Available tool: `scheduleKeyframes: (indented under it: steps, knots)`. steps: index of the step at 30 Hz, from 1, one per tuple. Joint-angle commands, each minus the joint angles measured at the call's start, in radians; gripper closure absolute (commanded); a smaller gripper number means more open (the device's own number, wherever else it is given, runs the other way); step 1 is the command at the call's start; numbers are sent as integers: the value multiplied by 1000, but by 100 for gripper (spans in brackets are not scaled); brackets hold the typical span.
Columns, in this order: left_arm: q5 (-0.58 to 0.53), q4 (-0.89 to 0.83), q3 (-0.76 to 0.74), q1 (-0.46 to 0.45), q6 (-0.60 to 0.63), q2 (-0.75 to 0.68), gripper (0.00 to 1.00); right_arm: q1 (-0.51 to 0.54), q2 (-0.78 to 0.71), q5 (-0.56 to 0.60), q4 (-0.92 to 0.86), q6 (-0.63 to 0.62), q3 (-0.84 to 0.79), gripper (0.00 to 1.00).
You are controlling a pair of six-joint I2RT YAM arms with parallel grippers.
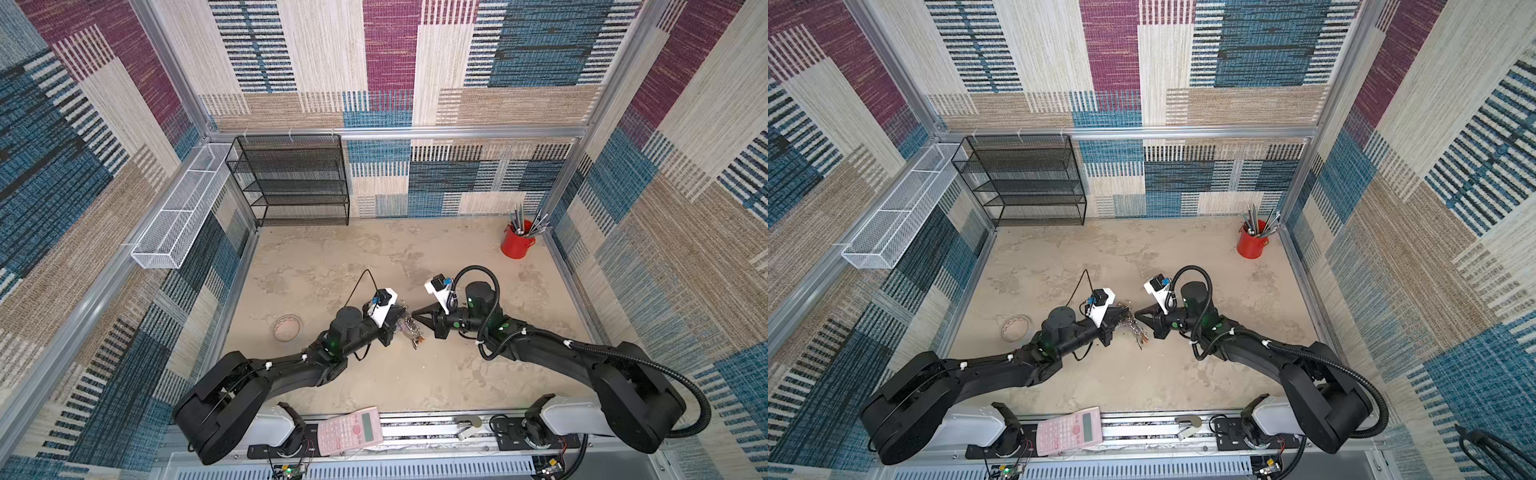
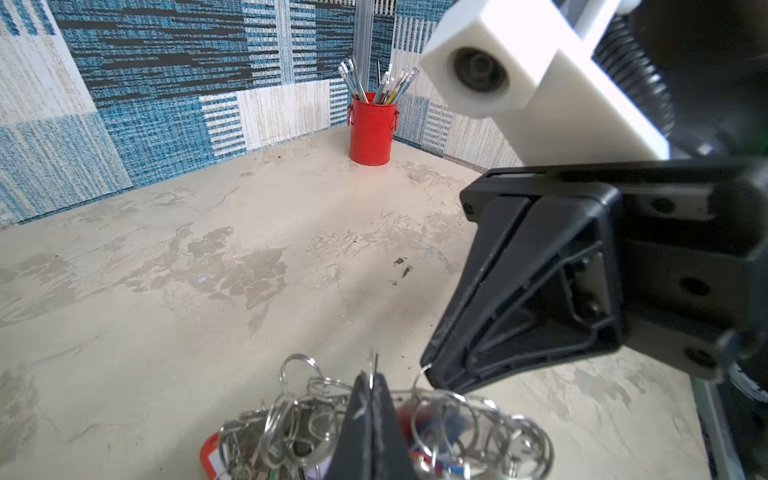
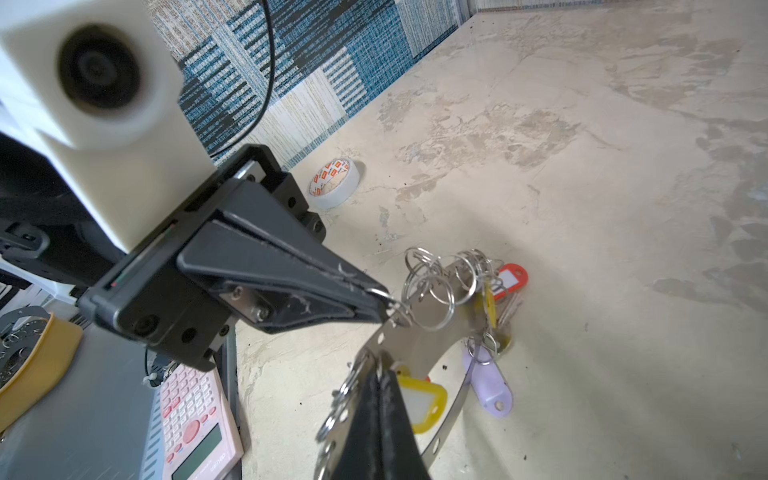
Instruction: Put the keys on the keyring
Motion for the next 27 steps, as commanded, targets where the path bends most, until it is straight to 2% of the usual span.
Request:
scheduleKeyframes:
  steps: [1,15,27]
  knots:
    - [33,7,4,0,35,5,100,2,1,16,66,27,9,100]
    - [36,6,5,-1,48,31,100,-27,-9,32,60,38,17,100]
    - [33,6,7,-1,51,34,100,-32,33,-4,72,51,46,100]
